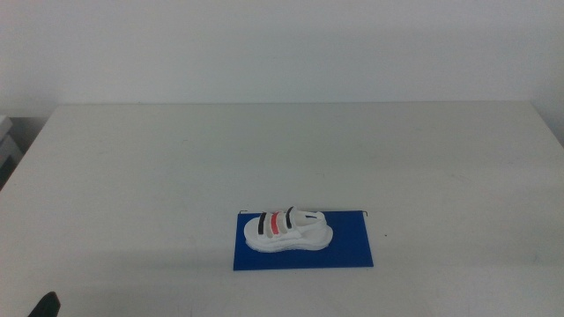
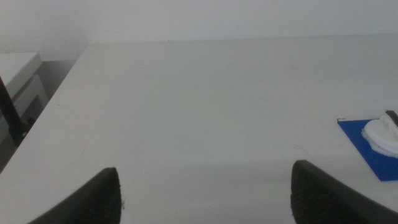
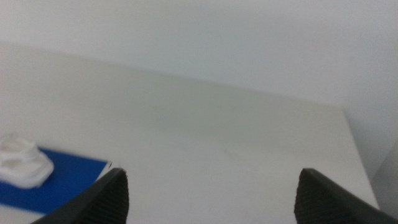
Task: Use one arm to grab the shoe from the table and place it on the mat.
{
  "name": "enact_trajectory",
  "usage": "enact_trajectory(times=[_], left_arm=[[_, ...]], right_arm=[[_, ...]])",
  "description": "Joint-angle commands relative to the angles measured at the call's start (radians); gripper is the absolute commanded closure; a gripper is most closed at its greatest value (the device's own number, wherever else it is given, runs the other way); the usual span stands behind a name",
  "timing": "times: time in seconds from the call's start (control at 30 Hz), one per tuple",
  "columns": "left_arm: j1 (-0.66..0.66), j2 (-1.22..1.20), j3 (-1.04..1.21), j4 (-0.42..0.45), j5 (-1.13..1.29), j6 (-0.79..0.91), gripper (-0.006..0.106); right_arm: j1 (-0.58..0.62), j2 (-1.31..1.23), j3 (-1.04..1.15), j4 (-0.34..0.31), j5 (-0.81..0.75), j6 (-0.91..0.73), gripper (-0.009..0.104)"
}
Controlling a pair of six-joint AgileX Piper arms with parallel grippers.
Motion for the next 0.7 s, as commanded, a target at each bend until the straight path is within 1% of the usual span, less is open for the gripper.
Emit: enact_trajectory(times=[0.0,0.13,0.27,0.53,0.6,0.67], left_arm=[[-0.005,-0.014,0.007,-0.008,-0.080,-0.005,0.007],[-0.005,-0.014,0.007,-0.008,-0.080,-0.005,0.007],[-0.005,-0.014,0.007,-0.008,-0.080,-0.005,0.007],[-0.005,-0.014,0.007,-0.008,-0.080,-0.005,0.007],[-0.005,-0.014,0.007,-0.008,-0.080,-0.005,0.007],[-0.005,-0.014,0.007,-0.008,-0.080,-0.005,0.007]], right_arm=[[-0.008,-0.052,0.029,-0.007,-0.164,0.004,0.024],[-0.008,-0.109,0.096,-0.013,-0.185,0.003,0.024],[-0.008,-0.173,0.168,-0.059,-0.190,0.003,0.024],[-0.008,-0.324,0.288,-0.060,-0.189,0.003,0.024],[-0.008,-0.333,0.313,-0.060,-0.201,0.003,0.024],[-0.008,-0.332,0.311,-0.060,-0.178,0.003,0.024]])
